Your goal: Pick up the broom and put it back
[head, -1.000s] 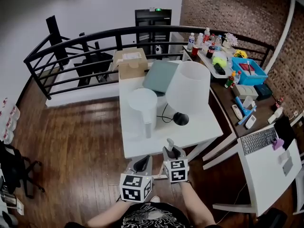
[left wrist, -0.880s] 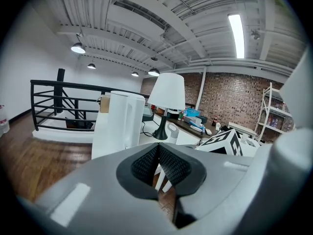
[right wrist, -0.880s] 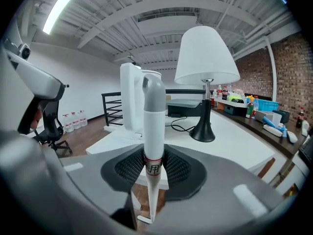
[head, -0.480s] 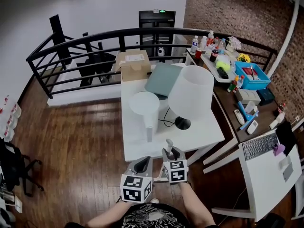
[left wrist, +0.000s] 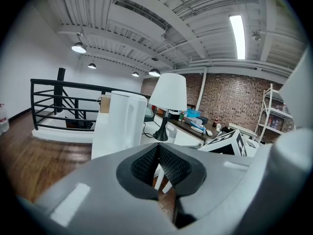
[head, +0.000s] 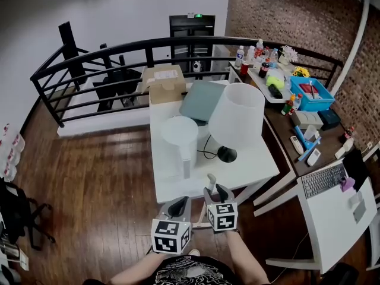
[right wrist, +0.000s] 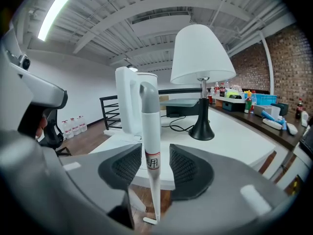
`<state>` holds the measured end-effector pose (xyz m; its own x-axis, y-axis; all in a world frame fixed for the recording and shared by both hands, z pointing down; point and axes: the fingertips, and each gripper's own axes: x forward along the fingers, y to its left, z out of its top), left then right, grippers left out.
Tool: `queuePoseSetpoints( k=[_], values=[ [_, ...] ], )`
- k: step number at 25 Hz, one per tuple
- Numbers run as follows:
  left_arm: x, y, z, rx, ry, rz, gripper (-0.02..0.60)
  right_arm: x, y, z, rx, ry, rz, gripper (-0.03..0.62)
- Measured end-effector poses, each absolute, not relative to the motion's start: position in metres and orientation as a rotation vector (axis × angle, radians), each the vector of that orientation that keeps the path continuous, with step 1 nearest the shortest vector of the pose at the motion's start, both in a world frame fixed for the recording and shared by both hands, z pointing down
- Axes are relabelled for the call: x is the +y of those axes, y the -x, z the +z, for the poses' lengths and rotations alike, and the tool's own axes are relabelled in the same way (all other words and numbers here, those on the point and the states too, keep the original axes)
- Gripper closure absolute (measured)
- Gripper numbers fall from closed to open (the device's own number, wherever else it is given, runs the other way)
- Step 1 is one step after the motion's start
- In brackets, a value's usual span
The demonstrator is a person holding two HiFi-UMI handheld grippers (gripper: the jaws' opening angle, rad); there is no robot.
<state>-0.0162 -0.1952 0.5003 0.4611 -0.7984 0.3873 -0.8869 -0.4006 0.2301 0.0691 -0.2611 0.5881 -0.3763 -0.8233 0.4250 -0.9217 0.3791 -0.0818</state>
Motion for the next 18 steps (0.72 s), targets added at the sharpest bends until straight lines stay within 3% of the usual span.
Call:
queuePoseSetpoints(
  k=[13,18],
  values=[
    [-0.165,0.034,0.482,-1.321,-2.378,0.308,0.577,-0.207,-0.064,0.54,-2.279,-1.725,0.429,0.445],
    [-0.15,0.037,0.475,-1.267,-2.422,0.307,0.577,-0.176,-0.057,0.516,-2.248,-1.801,0.391,0.491]
  ],
)
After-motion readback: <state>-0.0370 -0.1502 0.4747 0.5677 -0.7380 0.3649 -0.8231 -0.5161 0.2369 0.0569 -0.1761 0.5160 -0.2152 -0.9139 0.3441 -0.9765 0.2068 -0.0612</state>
